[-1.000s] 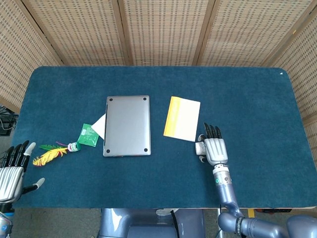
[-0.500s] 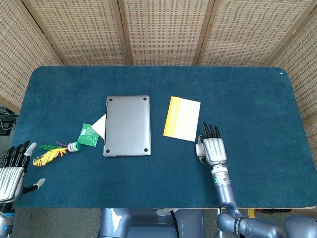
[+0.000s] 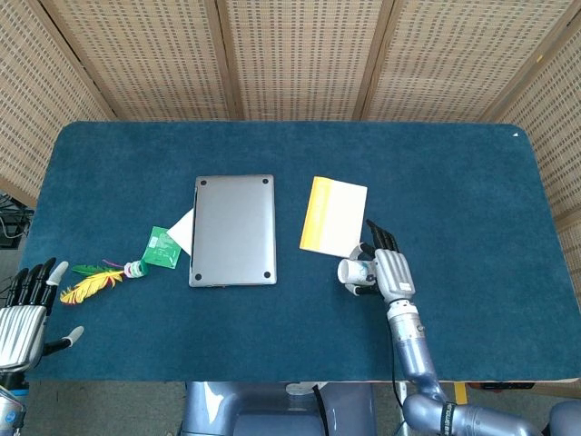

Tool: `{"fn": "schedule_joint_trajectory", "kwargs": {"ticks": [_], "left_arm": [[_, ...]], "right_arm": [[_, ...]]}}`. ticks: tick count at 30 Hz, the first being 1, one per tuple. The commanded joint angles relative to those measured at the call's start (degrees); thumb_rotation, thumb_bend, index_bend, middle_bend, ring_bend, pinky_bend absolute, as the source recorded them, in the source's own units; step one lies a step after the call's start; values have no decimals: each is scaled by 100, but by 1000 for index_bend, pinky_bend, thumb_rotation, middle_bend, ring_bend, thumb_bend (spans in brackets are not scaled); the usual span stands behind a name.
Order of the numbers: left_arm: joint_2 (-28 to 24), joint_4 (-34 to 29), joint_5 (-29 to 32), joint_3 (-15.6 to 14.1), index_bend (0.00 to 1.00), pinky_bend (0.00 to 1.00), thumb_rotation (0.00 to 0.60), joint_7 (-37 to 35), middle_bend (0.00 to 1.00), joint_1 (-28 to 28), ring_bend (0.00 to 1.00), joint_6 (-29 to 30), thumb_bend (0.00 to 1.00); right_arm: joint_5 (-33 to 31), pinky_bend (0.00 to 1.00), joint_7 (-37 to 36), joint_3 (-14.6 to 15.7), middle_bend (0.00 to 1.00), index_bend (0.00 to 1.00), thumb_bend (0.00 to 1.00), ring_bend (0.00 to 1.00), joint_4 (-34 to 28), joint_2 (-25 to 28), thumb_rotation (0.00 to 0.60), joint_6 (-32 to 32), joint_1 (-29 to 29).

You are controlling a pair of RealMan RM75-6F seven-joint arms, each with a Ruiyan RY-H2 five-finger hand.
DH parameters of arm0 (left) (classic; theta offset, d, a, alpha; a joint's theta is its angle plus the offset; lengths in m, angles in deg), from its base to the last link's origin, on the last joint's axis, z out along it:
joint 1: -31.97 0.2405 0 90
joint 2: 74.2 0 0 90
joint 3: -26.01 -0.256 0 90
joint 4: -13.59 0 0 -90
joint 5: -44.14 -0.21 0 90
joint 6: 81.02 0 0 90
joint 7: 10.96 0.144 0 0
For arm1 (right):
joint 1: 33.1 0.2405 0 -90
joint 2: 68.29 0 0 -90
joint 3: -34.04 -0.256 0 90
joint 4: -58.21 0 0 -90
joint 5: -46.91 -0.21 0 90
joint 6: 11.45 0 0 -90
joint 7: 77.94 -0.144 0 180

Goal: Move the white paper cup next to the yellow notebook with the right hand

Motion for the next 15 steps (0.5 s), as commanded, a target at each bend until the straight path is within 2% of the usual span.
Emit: {"fn": "schedule_joint_trajectory", "kwargs": {"ticks": [1,8,15], "left_arm": [[13,6,-7,-9,0,0,600,26,0,0,0,-5,153],[21,-5,-22,-12,0,0,600,48,0,1,0,6,152],[34,5,-55,-30,0,0,600,57,0,-2,0,3,153]], "right_arm": [[-277,0,-674,-270,0,516,228,0,-504,390,600,-375,-118],[-460,0,-1816,-437,0,515,227,0,-583,524,600,-935,-157],[-219,0,-2520,-399,0,515,225,0,-91,242,600,-997,-154]]}}
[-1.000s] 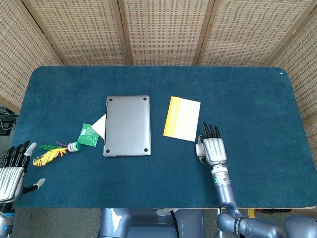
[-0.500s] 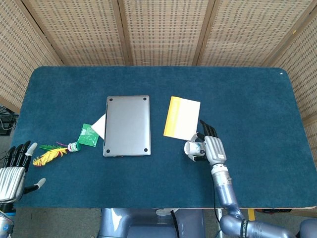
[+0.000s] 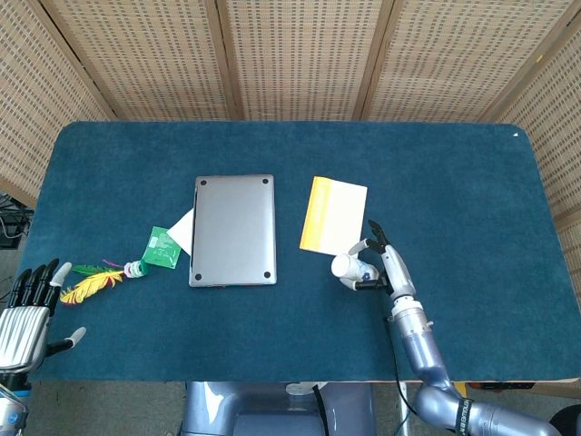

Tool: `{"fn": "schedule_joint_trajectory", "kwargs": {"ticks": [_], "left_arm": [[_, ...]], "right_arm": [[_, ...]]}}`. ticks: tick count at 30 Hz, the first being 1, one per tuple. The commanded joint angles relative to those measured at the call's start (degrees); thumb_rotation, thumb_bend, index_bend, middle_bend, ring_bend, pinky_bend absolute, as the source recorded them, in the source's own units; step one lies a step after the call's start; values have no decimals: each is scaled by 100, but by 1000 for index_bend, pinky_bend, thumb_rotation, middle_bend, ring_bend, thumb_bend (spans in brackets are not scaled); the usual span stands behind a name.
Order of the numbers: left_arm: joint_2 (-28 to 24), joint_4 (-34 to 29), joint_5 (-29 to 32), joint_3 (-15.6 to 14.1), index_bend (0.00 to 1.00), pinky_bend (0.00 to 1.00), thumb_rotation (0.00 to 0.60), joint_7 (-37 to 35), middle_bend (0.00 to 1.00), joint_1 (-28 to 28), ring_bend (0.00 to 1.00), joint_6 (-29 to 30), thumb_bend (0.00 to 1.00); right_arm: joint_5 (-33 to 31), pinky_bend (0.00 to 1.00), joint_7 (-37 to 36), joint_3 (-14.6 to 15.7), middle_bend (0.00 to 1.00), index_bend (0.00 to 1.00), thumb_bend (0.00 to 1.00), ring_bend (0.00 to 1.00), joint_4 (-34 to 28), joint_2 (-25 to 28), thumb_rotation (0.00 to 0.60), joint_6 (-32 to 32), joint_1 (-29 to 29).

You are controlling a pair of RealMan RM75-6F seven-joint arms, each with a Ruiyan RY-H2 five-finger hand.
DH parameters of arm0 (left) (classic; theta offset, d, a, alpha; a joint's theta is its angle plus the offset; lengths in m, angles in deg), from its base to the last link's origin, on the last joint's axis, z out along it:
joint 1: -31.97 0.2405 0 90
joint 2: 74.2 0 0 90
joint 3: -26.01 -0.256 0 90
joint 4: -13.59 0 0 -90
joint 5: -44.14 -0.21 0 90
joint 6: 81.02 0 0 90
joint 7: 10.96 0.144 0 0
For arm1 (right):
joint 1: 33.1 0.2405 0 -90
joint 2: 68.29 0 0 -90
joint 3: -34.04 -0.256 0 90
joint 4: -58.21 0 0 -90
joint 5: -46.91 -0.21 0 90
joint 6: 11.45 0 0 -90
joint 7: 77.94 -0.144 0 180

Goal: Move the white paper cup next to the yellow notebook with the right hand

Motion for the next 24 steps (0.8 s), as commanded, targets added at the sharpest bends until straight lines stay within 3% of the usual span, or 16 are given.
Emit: {"fn": "schedule_joint_trajectory", "kwargs": {"ticks": [1,9,24], "left_arm": [[3,8,-10,-8,0,0,600,-3,0,3,0,2,152],[0,-1,-18,-11,0,0,600,9,0,1,0,0,152],[31,3,-40,-26,0,0,600,72,0,-2,0,-7,152]], "right_arm": [[139,0,-345,34,0,515,225,0,339,-194,600,-70,0],[198,0,-498,153,0,515,224,0,895,-438,600,-175,71],[85,0,-290,333,0,499,225,0,1224,-377,600,-121,-72]]}}
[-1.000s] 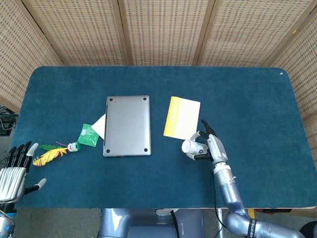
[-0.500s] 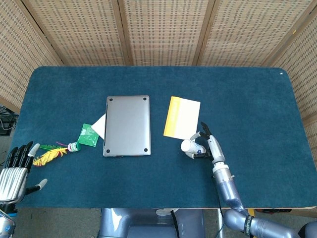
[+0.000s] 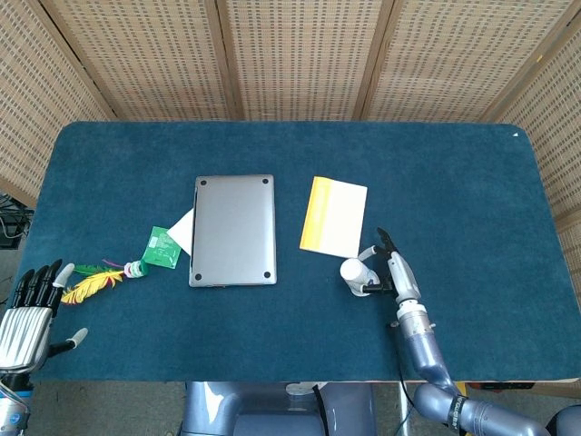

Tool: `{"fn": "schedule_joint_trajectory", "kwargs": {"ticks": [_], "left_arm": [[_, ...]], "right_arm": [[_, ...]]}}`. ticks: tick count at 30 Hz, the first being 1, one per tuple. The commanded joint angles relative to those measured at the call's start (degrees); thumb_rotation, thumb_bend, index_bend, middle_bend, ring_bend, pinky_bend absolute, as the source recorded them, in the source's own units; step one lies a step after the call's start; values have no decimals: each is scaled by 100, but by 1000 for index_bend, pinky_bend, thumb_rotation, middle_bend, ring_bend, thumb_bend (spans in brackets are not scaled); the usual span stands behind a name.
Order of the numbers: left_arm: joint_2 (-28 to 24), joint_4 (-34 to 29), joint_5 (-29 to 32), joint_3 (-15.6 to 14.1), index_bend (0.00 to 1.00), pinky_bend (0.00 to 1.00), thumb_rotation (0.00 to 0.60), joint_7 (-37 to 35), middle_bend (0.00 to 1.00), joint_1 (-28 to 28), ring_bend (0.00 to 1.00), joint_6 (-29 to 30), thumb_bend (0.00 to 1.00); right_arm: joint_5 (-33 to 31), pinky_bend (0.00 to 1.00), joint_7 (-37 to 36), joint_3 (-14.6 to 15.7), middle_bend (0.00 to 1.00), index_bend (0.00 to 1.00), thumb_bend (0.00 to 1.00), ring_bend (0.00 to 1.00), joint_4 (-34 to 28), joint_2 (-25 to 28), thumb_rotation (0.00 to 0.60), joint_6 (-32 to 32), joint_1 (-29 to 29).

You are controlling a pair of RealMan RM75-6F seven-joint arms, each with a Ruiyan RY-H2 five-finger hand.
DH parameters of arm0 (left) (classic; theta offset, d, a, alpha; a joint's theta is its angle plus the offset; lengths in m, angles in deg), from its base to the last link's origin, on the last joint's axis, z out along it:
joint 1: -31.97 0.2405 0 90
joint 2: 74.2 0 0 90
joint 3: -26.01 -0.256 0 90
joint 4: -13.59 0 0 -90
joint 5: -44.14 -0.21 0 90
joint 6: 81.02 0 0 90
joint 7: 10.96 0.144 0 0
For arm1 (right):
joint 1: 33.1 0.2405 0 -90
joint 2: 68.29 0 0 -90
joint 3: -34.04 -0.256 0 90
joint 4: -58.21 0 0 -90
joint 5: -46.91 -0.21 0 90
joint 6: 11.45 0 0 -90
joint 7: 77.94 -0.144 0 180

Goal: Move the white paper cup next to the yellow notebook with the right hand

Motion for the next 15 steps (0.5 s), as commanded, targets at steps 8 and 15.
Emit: {"fn": "schedule_joint_trajectory", "kwargs": {"ticks": [8,15], "left_arm": [[8,-4,4,0,0,0,600,18,0,-1,0,-6,152],[-2,-11,5,0,0,0,600,4,0,2,0,0,153]], "right_arm": [[124,0,-142,58,0,450,227,0,-22,197,600,113,-178],[403,0,-228,186,0,349,227,0,-254,429,600,338,-367]]}}
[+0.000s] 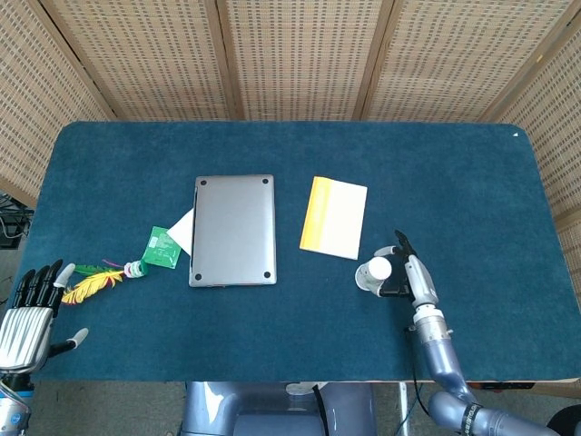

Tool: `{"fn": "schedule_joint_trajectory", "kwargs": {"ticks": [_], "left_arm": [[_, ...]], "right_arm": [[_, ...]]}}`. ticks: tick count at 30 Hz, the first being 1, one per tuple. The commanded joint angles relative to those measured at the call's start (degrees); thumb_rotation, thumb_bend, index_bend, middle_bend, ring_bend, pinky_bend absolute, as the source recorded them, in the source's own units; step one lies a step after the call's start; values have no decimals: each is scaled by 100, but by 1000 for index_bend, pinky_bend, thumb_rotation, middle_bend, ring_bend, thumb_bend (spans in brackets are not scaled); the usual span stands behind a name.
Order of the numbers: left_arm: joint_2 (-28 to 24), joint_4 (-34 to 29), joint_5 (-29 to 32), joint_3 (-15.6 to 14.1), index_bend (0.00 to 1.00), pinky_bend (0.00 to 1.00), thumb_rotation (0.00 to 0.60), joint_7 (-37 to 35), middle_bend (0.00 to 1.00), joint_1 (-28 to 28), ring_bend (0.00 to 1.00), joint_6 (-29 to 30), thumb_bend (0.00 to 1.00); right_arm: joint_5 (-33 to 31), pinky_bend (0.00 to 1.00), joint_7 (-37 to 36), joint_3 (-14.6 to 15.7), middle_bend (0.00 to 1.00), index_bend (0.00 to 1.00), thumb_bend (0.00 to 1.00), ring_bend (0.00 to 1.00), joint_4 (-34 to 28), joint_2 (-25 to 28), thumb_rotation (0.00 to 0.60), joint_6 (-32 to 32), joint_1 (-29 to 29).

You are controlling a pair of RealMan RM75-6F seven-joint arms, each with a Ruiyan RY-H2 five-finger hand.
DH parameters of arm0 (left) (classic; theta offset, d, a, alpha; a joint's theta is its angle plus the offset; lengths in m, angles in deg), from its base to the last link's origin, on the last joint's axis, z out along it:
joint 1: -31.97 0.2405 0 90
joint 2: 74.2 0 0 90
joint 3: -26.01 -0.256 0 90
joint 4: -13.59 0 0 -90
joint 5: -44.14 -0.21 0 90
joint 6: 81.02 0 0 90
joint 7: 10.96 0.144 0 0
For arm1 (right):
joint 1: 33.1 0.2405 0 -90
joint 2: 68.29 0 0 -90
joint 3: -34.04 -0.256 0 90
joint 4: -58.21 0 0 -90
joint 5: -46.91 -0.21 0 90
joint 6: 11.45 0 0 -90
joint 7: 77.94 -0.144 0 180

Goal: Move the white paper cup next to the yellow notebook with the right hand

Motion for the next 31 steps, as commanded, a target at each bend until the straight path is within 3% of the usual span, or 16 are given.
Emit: {"fn": "schedule_joint_trajectory", "kwargs": {"ticks": [1,11,13,15,21,26,31], "left_arm": [[-4,1,-3,-3,0,0,600,-9,0,6,0,9,153],[-52,1,54,44,0,0,600,-143,0,13,0,33,152],[-50,25,83,57,0,0,600,-171,0,14,0,30,151],[-52,33,86,69,0,0,600,-187,0,20,0,52,151],[-59,53,98,126,0,0,600,-302,0,48,0,158,152],[-49,93,85,138,0,0,600,-331,0,59,0,202,151],[-61,82,35,129,0,0,600,-339,0,75,0,250,151]], "right_arm": [[100,0,-36,54,0,338,227,0,-80,68,600,78,-63],[763,0,69,314,0,229,227,0,-458,599,600,577,-326],[1632,0,972,642,0,179,226,0,-389,1020,600,1360,-520],[2013,0,1502,802,0,134,227,0,-440,1209,600,1863,-704],[2594,0,2443,1089,0,64,225,0,-441,1550,600,2731,-1115],[2784,0,2583,1230,0,36,225,0,-379,1564,600,3121,-1362],[2830,0,2680,1316,0,18,224,0,-425,1633,600,3105,-1429]]}}
